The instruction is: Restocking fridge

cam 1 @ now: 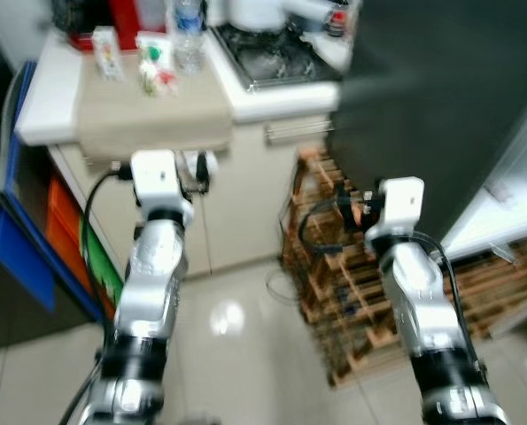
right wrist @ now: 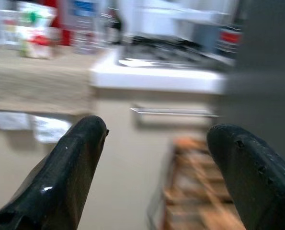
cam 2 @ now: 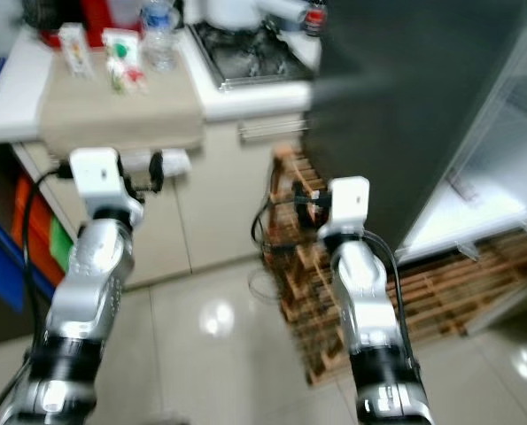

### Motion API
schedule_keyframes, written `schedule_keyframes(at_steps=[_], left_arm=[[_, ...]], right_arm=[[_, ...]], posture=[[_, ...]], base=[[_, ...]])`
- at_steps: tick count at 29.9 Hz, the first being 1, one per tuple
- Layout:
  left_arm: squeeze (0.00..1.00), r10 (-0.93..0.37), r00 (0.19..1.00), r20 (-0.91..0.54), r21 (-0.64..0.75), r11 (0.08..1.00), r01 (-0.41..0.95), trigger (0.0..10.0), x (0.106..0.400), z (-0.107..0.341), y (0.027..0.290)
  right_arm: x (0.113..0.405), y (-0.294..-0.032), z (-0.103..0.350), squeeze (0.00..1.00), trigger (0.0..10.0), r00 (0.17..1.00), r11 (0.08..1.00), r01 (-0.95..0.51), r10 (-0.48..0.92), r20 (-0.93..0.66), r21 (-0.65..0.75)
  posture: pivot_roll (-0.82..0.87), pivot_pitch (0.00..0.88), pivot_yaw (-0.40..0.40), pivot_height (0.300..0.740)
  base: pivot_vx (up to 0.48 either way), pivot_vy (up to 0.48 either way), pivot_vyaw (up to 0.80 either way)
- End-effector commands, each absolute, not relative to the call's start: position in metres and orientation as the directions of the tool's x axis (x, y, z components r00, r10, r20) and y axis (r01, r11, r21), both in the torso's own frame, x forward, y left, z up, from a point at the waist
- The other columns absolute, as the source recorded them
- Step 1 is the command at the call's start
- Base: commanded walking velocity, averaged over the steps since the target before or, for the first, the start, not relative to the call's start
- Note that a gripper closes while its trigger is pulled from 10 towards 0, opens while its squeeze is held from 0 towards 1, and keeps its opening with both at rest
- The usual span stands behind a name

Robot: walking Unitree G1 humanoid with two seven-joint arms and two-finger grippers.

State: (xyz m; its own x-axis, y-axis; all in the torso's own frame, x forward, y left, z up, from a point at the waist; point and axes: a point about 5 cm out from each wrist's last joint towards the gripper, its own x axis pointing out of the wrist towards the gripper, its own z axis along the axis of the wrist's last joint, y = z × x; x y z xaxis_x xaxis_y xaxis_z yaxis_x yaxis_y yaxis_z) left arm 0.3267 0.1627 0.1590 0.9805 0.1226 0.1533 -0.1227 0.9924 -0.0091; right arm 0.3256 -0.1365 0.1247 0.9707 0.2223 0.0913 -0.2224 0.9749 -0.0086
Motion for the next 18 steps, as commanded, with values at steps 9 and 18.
schedule_keyframes(at_steps=[9, 18], left_arm=[[0.0, 0.12, 0.967, 0.226, -0.005, 0.993, -0.122, 10.0, 0.33, 0.182, 0.161], [0.0, 0.121, 0.965, 0.233, 0.001, 0.992, -0.124, 10.0, 0.33, 0.185, 0.162]], right_arm=[[0.327, -0.136, 0.138, 0.0, 10.0, 0.969, 0.98, -0.201, 0.201, 0.146, -0.014], [0.326, -0.132, 0.14, 0.0, 10.0, 0.965, 0.976, -0.215, 0.215, 0.152, -0.012]], posture=[[-0.06, 0.0, -0.02, 0.74], [-0.06, 0.0, -0.02, 0.74]], base=[[0.469, 0.0, 0.49], [0.467, 0.0, 0.0]])
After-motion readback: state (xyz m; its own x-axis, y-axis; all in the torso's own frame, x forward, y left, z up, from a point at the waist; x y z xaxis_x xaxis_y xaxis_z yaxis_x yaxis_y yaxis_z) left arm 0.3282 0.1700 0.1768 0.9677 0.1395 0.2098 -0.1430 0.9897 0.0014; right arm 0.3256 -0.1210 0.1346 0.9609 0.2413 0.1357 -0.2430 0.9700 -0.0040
